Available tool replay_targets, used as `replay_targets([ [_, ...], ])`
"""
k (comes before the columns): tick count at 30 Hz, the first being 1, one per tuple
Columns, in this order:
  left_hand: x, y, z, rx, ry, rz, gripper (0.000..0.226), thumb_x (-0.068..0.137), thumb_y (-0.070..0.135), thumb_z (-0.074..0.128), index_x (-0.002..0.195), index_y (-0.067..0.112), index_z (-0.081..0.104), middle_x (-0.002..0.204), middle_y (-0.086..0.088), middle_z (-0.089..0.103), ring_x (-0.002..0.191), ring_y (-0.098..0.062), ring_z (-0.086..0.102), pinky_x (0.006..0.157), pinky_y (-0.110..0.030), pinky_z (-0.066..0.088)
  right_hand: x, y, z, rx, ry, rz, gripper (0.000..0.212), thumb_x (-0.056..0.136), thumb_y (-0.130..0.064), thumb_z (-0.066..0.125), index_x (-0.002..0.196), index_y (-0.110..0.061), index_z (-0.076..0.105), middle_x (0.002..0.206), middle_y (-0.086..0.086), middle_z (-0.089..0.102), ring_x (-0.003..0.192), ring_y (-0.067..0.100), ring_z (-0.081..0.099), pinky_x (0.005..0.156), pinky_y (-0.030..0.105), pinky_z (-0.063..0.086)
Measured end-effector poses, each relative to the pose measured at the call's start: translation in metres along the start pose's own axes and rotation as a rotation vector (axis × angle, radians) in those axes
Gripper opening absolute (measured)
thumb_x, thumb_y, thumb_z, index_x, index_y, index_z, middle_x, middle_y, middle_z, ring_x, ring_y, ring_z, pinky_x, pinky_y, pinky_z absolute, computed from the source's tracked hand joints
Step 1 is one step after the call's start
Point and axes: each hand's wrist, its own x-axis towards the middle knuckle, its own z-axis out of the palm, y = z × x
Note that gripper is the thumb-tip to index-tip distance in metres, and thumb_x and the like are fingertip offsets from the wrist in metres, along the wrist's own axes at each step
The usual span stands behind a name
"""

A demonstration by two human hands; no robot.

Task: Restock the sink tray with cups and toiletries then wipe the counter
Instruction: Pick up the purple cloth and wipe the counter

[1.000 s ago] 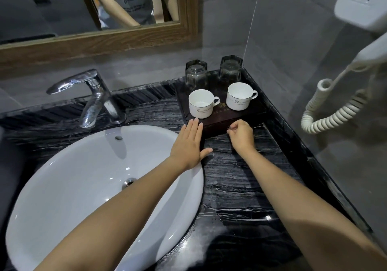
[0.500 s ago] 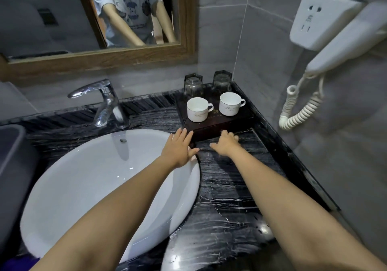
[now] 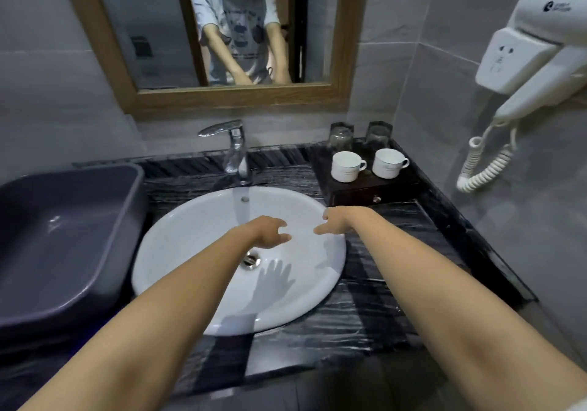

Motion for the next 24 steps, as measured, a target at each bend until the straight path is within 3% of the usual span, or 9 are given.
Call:
replay_targets([
  [2, -0.028, -0.020, 0.004, -0.038, 0.007, 0.001, 0.055, 0.094, 0.041, 0.042, 0.142, 0.016, 0.032, 0.150, -0.007, 0.037, 0.137, -0.025, 0.034, 0.112, -0.035, 0.028, -0.008, -0.031, 0.010, -0.040, 0.014, 0.008, 0.064, 0.095, -0.048, 0.043, 0.142, -0.005, 0.037, 0.150, 0.010, 0.039, 0.134, 0.029, 0.040, 0.109, 0.039, 0.034],
  [10, -0.142, -0.112, 0.031, -0.069, 0.065, -0.010, 0.048, 0.094, 0.037, 0.044, 0.135, 0.013, 0.045, 0.142, -0.008, 0.048, 0.131, -0.025, 0.041, 0.106, -0.031, 0.030, -0.052, -0.159, 0.062, -0.131, 0.046, -0.083, 0.052, 0.096, -0.038, 0.043, 0.132, -0.002, 0.047, 0.139, 0.012, 0.050, 0.126, 0.030, 0.047, 0.100, 0.036, 0.038],
  [14, -0.175, -0.130, 0.042, -0.141, 0.086, 0.003, 0.043, 0.092, 0.031, 0.048, 0.131, 0.012, 0.051, 0.138, -0.007, 0.053, 0.127, -0.022, 0.048, 0.105, -0.028, 0.033, -0.060, -0.186, 0.078, -0.137, 0.060, -0.140, 0.051, 0.096, -0.039, 0.044, 0.126, 0.001, 0.052, 0.136, 0.015, 0.052, 0.124, 0.032, 0.049, 0.096, 0.035, 0.039],
  [16, -0.242, -0.191, 0.063, -0.199, 0.122, -0.076, 0.039, 0.091, 0.029, 0.051, 0.125, 0.014, 0.057, 0.131, -0.006, 0.059, 0.121, -0.021, 0.053, 0.100, -0.027, 0.036, -0.077, -0.263, 0.106, -0.181, -0.013, -0.235, 0.051, 0.096, -0.040, 0.045, 0.124, 0.001, 0.054, 0.134, 0.015, 0.054, 0.122, 0.032, 0.050, 0.099, 0.036, 0.039],
  [21, -0.260, -0.225, 0.089, -0.219, 0.161, -0.131, 0.038, 0.086, 0.025, 0.060, 0.122, 0.015, 0.060, 0.127, -0.004, 0.063, 0.116, -0.017, 0.058, 0.099, -0.024, 0.039, -0.078, -0.285, 0.125, -0.163, 0.108, -0.364, 0.042, 0.094, -0.033, 0.049, 0.114, 0.002, 0.061, 0.123, 0.019, 0.062, 0.114, 0.032, 0.056, 0.090, 0.031, 0.043],
  [24, -0.271, -0.246, 0.113, -0.269, 0.252, -0.174, 0.042, 0.084, 0.021, 0.063, 0.125, 0.017, 0.058, 0.129, -0.002, 0.062, 0.114, -0.018, 0.058, 0.096, -0.021, 0.037, -0.075, -0.304, 0.146, -0.100, 0.123, -0.495, 0.037, 0.092, -0.030, 0.054, 0.118, -0.005, 0.062, 0.123, 0.016, 0.063, 0.115, 0.031, 0.056, 0.093, 0.033, 0.044],
])
